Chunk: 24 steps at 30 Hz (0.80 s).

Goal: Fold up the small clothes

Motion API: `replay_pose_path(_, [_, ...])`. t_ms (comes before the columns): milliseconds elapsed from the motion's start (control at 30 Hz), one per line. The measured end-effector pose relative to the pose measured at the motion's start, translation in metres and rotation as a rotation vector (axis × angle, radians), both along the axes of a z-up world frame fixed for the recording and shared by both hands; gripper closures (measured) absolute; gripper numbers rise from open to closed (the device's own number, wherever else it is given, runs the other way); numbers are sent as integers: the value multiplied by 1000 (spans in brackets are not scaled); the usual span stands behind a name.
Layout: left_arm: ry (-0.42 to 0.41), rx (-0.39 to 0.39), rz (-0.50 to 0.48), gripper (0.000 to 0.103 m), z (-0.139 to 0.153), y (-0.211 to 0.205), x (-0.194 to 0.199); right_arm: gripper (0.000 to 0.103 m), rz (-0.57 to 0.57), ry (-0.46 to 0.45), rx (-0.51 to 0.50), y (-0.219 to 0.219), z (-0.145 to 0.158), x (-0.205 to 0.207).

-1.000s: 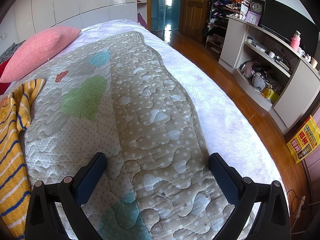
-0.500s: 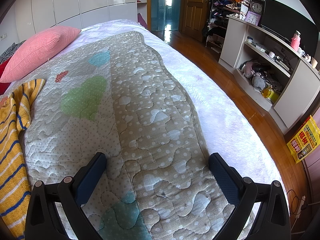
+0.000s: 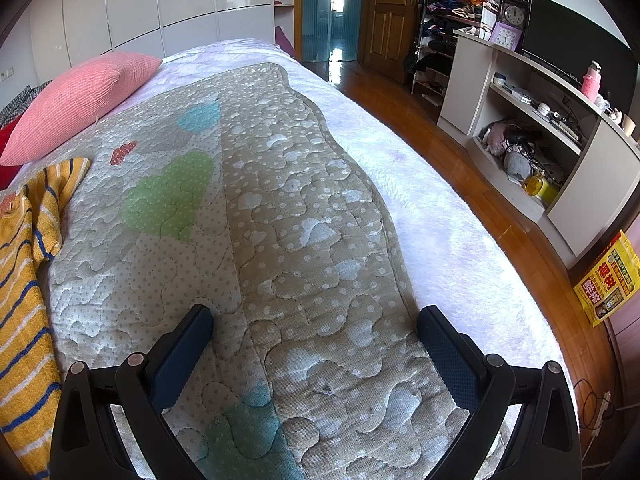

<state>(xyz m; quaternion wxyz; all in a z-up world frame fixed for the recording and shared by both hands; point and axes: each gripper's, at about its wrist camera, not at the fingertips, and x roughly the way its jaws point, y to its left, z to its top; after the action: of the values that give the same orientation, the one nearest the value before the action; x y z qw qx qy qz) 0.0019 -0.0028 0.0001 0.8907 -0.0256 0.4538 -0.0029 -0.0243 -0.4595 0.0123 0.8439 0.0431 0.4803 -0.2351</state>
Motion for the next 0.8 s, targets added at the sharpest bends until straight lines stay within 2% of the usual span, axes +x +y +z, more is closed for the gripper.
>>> replay_pose_path(567, [1, 13, 2, 0, 1, -1, -1, 0, -4, 3, -4, 1, -1, 1])
replay_pose_path(800, [4, 13, 0, 0, 0, 0, 1, 0, -4, -4, 74, -11, 0, 0])
